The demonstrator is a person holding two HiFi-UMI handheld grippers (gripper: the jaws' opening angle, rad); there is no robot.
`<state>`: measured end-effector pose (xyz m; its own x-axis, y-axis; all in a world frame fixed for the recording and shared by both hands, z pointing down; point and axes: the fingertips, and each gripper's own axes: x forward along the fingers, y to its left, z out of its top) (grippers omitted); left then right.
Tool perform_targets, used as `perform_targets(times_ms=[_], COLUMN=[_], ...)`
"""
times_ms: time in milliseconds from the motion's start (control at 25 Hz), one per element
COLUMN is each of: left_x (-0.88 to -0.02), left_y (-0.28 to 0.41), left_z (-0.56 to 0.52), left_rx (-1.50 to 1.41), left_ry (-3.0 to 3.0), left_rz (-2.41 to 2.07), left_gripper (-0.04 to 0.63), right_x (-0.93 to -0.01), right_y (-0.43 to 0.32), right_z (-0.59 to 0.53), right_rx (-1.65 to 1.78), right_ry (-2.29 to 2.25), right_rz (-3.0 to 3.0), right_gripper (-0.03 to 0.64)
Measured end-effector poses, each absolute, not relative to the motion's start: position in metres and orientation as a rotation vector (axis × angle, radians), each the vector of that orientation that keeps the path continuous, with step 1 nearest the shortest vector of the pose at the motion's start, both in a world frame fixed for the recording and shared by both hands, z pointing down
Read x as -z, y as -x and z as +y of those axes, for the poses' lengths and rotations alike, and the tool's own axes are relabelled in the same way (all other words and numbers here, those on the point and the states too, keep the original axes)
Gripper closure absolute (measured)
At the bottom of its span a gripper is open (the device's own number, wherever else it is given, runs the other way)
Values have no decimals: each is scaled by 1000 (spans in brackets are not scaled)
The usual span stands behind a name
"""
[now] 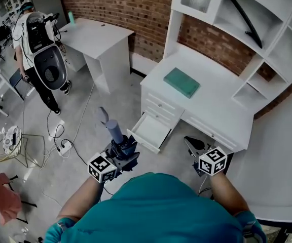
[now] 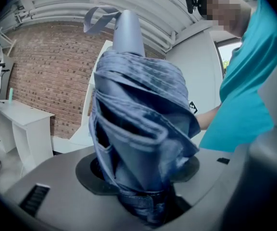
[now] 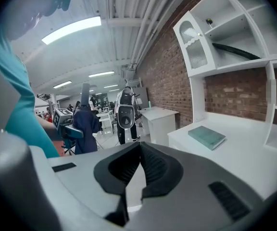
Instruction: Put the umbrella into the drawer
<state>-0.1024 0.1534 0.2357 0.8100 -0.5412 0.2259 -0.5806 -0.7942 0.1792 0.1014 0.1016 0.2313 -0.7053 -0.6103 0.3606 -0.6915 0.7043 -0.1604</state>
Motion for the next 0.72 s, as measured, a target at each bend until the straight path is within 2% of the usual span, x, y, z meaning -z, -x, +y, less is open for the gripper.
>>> perform_targets(times_ms=[400, 720], left_x=[-243, -254], left_y=[105, 45], left_z=[87, 10], left_rx=[-261, -286], left_ry=[-2696, -2590], left_rz=[-941, -1133], left_gripper=[331, 331], right_x=[-252, -271], right_y=[-100, -143], right_z=[17, -77], right_rx=[-471, -496], right_ry=[-936, -753], right_rz=[-2612, -2708], right_gripper=[594, 594])
